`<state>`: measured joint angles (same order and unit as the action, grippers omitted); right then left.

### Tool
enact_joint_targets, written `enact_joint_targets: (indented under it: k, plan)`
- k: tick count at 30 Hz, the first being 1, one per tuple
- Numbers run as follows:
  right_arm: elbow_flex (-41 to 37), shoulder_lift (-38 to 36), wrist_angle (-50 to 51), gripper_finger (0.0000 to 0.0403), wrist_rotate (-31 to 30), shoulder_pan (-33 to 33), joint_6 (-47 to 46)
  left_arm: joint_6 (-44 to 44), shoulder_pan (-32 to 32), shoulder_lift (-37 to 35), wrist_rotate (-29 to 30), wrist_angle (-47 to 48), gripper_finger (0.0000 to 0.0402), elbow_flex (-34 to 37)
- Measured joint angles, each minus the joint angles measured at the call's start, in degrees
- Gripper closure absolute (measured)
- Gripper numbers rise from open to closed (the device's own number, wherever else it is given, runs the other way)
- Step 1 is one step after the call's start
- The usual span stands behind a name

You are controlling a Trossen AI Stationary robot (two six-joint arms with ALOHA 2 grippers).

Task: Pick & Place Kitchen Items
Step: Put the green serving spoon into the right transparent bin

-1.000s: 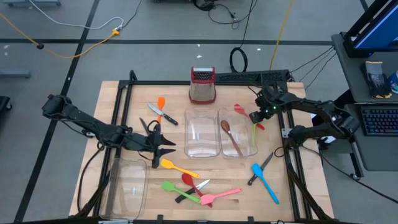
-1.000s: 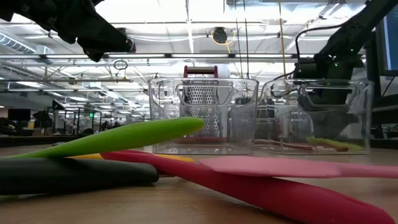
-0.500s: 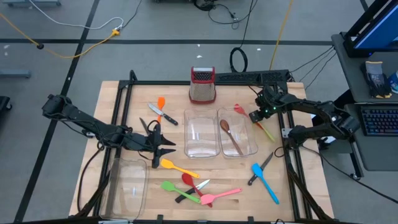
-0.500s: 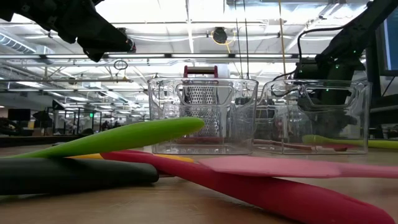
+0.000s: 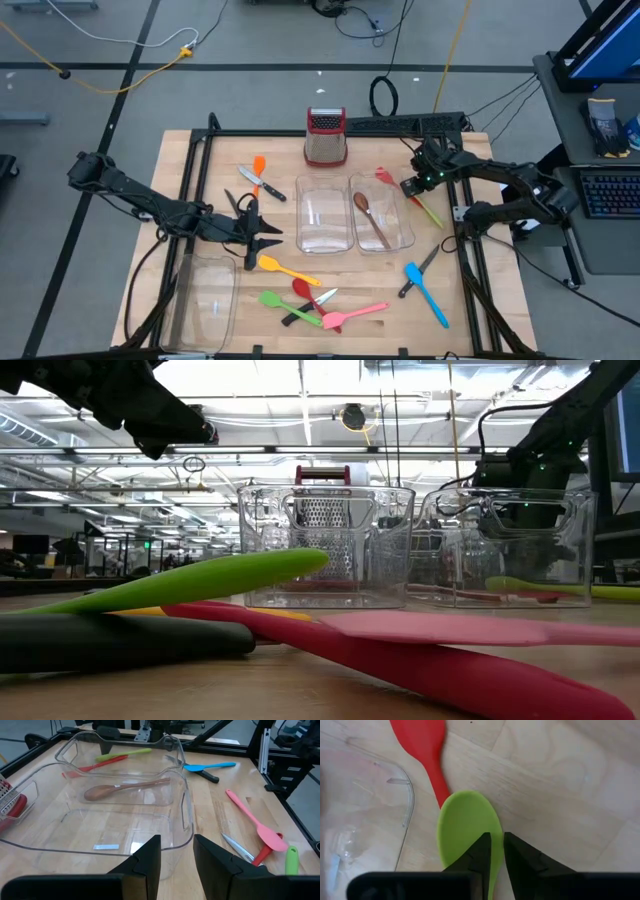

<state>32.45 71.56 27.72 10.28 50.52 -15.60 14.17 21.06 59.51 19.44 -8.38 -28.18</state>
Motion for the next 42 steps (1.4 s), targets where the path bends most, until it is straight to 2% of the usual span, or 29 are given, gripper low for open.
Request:
enact_joint_targets:
  k: [6, 12, 17, 26, 42]
  plan:
    - [0.0, -3.8, 0.5, 0.0326, -0.5, 0.0, 1.2, 0.0, 0.0, 0.0, 0.0, 0.0, 0.0284, 0.0]
    - [0.0, -10.2, 6.7, 0.0293, -6.4, 0.0, 2.0, 0.1, 0.0, 0.0, 0.0, 0.0, 0.0284, 0.0]
    - [0.0, -14.1, 8.7, 0.0272, -5.6, -1.6, 2.5, 0.1, 0.0, 0.0, 0.0, 0.0, 0.0284, 0.0]
    - [0.0, -14.7, 9.0, 0.0248, -6.0, -7.4, 2.2, 1.6, 0.0, 0.0, 0.0, 0.0, 0.0284, 0.0]
    - [0.0, -14.5, 10.5, 0.0245, -8.7, -13.9, -0.5, 2.6, 0.0, 0.0, 0.0, 0.0, 0.0284, 0.0]
